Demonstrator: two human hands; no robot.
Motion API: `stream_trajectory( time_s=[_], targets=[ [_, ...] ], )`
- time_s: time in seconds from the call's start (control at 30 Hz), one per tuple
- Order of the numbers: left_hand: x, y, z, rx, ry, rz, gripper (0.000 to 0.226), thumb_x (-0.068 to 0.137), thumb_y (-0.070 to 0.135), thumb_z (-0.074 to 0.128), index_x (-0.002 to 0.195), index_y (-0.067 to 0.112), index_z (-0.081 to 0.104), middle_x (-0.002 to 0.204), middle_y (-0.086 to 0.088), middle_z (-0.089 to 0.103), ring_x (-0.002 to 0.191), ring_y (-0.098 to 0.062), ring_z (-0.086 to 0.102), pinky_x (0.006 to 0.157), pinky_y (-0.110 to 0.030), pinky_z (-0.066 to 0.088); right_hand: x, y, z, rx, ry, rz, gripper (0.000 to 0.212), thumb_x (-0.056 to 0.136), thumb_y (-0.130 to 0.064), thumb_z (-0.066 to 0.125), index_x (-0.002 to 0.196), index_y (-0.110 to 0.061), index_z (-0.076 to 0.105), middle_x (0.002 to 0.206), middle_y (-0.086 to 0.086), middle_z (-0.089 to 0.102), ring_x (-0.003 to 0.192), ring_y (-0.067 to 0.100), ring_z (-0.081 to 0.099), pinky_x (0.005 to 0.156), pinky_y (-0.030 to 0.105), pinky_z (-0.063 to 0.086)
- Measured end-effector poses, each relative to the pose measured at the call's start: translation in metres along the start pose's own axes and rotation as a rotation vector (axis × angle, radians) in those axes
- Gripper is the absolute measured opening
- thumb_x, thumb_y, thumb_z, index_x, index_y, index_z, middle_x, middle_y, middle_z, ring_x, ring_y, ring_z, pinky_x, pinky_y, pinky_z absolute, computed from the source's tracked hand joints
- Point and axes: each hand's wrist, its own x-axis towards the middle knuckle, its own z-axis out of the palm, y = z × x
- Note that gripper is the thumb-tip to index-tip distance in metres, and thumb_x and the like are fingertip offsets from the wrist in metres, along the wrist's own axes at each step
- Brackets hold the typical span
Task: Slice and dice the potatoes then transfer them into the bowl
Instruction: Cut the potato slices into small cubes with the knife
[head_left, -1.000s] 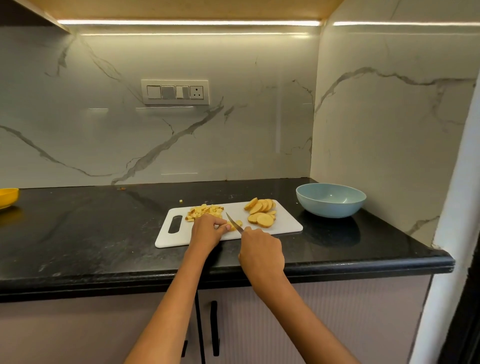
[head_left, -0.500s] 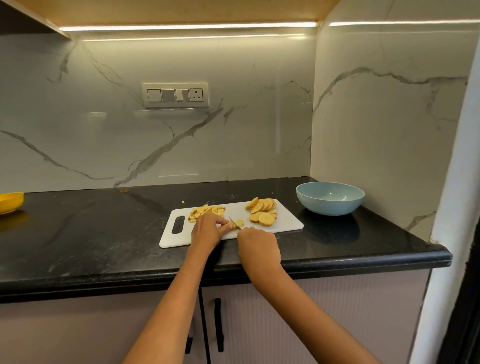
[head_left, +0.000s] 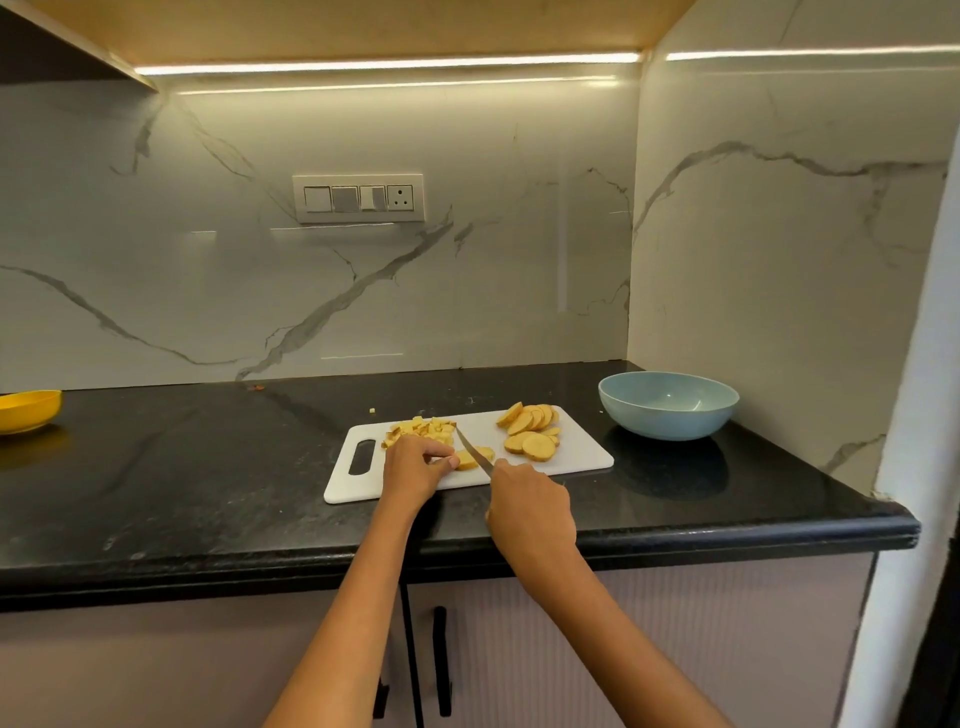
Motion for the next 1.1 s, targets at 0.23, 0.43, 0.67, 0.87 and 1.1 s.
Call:
stream_trajectory(
  time_s=[0.23, 0.43, 0.67, 0.87, 1.1],
  targets=[
    [0.002, -0.003, 0.001, -0.012, -0.021, 0.005, 0.023, 0.082, 0.010, 0.068, 0.103, 0.002, 0.070, 0.109, -0.012, 0.068, 0.106, -0.022, 0.058, 0.088, -0.025, 0.042, -0.001, -0.002, -0.004, -0.040, 0.000, -0.037, 0.027, 0.098, -0.014, 0.045, 0.124, -0.008, 0.050, 0.116, 0.009, 0.059, 0.101, 0.021, 0.060, 0.081, 0.028, 0.045],
    [0.003, -0.002, -0.003, 0.047, -0.085, 0.028, 0.019, 0.083, 0.013, 0.067, 0.101, 0.006, 0.072, 0.102, -0.010, 0.070, 0.087, -0.013, 0.054, 0.078, -0.026, 0.043, 0.012, -0.009, -0.005, -0.065, 0.009, -0.058, 0.025, 0.098, -0.009, 0.041, 0.121, -0.008, 0.053, 0.117, 0.010, 0.059, 0.102, 0.022, 0.060, 0.075, 0.025, 0.042],
    [-0.005, 0.004, -0.003, 0.069, -0.049, 0.086, 0.017, 0.084, 0.011, 0.065, 0.099, 0.006, 0.073, 0.102, -0.008, 0.071, 0.095, -0.016, 0.062, 0.080, -0.023, 0.044, 0.009, -0.011, -0.002, -0.152, -0.013, -0.098, 0.025, 0.098, -0.008, 0.040, 0.119, -0.007, 0.054, 0.115, 0.010, 0.060, 0.101, 0.022, 0.061, 0.078, 0.028, 0.045],
    [-0.006, 0.005, -0.004, 0.084, -0.055, 0.087, 0.019, 0.085, 0.012, 0.065, 0.101, 0.006, 0.072, 0.106, -0.008, 0.070, 0.101, -0.018, 0.061, 0.083, -0.024, 0.044, 0.009, -0.011, 0.002, -0.232, 0.018, -0.163, 0.024, 0.096, -0.005, 0.043, 0.116, -0.006, 0.057, 0.111, 0.009, 0.062, 0.098, 0.022, 0.062, 0.073, 0.027, 0.044],
    [-0.004, -0.001, -0.002, 0.033, -0.044, 0.074, 0.020, 0.087, 0.008, 0.061, 0.104, 0.004, 0.070, 0.110, -0.009, 0.068, 0.106, -0.019, 0.060, 0.085, -0.019, 0.040, 0.014, 0.003, 0.005, -0.085, 0.051, -0.073, 0.024, 0.098, -0.008, 0.042, 0.120, -0.007, 0.052, 0.113, 0.009, 0.061, 0.099, 0.021, 0.061, 0.076, 0.027, 0.046]
  ],
)
